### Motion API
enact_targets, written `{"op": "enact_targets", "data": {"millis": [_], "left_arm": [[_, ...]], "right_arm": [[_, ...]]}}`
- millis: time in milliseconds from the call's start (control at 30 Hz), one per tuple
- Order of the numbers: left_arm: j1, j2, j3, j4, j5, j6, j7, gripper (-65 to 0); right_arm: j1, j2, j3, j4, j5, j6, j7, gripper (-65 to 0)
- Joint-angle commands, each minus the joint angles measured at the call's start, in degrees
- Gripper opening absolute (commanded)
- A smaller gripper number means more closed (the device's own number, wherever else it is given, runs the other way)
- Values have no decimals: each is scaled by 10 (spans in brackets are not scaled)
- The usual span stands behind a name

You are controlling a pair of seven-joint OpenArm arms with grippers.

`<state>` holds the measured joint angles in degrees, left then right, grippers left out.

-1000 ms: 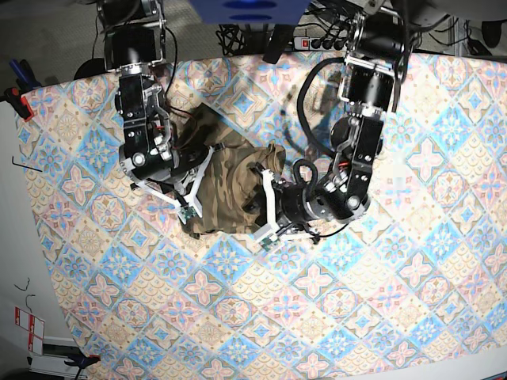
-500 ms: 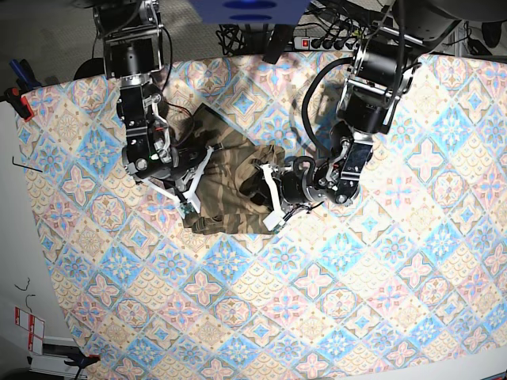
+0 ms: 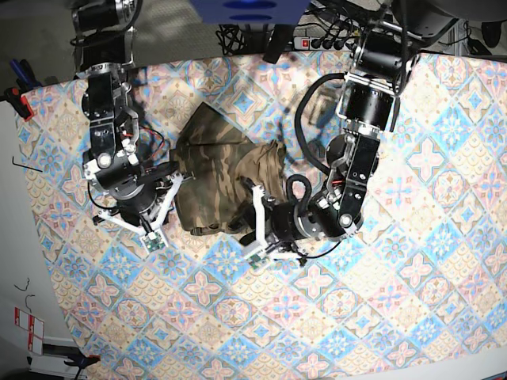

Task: Fold the T-shirt properly
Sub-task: 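Press and tuck the folded bundle edges with both grippers into a square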

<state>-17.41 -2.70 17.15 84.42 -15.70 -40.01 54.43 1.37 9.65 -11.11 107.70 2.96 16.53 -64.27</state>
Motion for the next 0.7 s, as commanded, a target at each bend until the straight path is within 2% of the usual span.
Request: {"op": "enact_targets", "data": {"millis": [0,100,233,333,467,533,667], "left_arm": [[5,-1,0,43,-3,0,21,-459],[37,-2,3,118,-3,0,90,-458],[90,-2,4,142,-3,0,124,-463],[127,-20,10,139,-2,0,124,-463],[145,-46,76,136,-3,0,123,-464],[149,-46,109,110,-3,0,120,-464],[147,-46,129,26,-6,0,49,-465]], "right_arm": [[0,1,0,13,1,3,-2,-573],[17,1,-1,12,2,3,-3,-573],[42,-1,-5,-6,2,3,-3,-573],[64,-1,-6,-29,2,3,-3,-573],[112,-2,-19,-88,2,3,-1,-573],[142,-2,-42,-132,2,3,1,-573],[192,-3,-90,-215,1,3,38,-573]]}}
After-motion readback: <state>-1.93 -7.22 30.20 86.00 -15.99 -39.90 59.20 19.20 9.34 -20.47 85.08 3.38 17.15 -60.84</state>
